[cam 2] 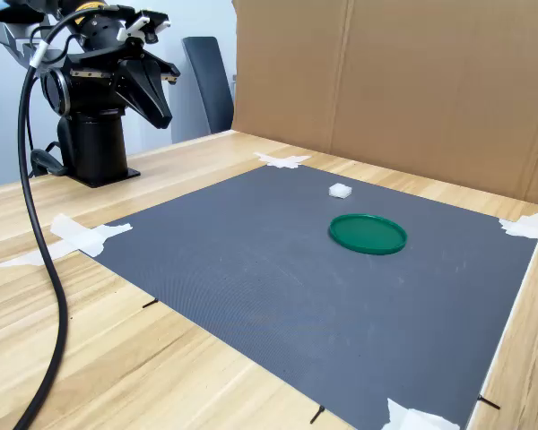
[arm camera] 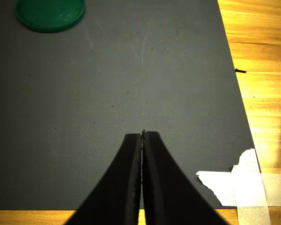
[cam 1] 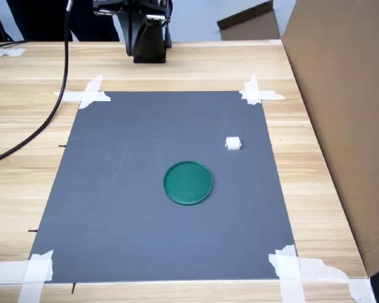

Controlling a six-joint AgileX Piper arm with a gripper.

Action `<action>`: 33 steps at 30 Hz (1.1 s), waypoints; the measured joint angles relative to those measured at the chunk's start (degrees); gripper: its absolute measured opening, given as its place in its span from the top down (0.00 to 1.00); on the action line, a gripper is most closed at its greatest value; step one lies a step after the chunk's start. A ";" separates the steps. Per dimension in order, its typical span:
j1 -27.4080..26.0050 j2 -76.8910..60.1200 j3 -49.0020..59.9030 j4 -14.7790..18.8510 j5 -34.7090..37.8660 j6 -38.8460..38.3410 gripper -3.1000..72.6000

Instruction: Grasp a white terminal and put it in the green lid.

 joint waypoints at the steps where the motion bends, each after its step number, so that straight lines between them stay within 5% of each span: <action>1: 0.00 0.00 0.00 0.00 0.00 -0.05 0.99; 33: 0.00 2.49 -1.03 0.66 -0.76 -0.09 0.99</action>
